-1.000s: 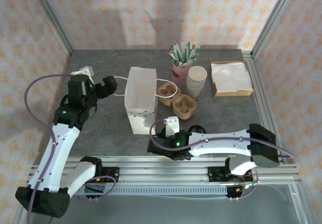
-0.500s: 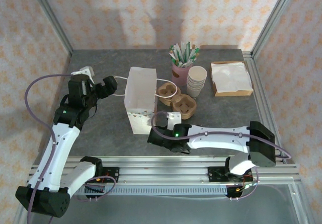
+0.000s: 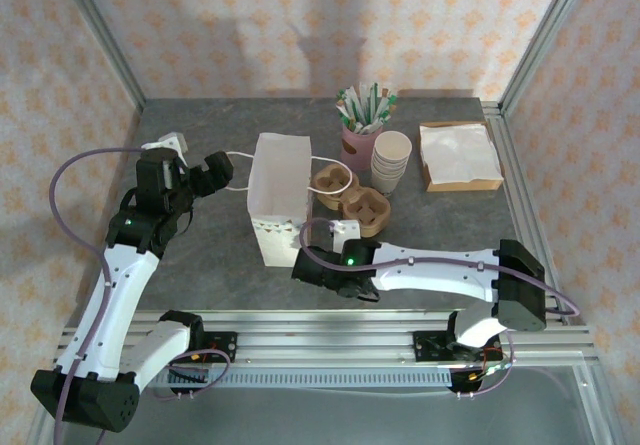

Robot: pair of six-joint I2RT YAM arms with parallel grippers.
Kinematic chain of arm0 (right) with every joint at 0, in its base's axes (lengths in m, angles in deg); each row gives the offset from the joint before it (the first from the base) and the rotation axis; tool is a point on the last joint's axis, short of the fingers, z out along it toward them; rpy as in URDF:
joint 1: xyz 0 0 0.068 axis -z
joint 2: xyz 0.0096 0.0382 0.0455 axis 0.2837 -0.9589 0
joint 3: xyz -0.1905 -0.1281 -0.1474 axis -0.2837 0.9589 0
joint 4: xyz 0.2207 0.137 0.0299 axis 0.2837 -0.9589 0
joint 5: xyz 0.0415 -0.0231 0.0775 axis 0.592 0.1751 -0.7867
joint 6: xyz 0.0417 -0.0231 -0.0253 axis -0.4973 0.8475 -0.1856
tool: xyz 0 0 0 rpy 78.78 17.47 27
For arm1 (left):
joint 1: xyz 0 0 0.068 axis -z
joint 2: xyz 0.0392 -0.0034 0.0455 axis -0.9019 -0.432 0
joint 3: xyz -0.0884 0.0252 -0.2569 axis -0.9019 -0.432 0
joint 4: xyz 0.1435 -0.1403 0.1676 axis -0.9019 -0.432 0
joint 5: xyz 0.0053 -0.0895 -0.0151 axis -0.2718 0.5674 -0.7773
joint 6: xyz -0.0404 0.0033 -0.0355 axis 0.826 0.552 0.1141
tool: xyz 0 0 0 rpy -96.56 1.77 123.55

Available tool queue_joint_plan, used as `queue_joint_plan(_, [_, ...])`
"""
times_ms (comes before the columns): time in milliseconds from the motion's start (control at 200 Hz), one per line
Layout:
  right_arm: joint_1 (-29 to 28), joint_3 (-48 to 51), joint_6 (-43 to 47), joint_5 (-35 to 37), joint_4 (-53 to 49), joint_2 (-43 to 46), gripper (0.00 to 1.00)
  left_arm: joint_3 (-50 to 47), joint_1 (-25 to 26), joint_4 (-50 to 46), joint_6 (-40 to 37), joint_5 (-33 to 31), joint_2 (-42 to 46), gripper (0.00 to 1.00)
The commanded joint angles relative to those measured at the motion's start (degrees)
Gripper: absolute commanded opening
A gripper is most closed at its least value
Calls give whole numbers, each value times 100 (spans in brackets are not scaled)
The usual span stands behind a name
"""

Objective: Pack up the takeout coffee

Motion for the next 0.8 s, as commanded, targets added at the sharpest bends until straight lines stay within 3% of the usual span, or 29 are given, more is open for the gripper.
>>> queue_joint_plan(0, [24,-208,126,146,-371,90,85,201,63,-61,-98,-128,-38,98])
queue_joint_plan(500, [25,529,1011,-495,265,1267,75,210,66,-81,-100,-108,-80,98])
queue_joint_plan(616, [25,715,1991,-581,255,1487,74,210,59,-81,-108,-111,-71,98])
queue_joint_plan(681, [25,856,2793,-822,321,1613,77,219,65,-79,-109,-107,-71,98])
queue_joint_plan(796, [50,792,3865,-604,131,1798,83,227,66,-86,-115,-109,-63,98])
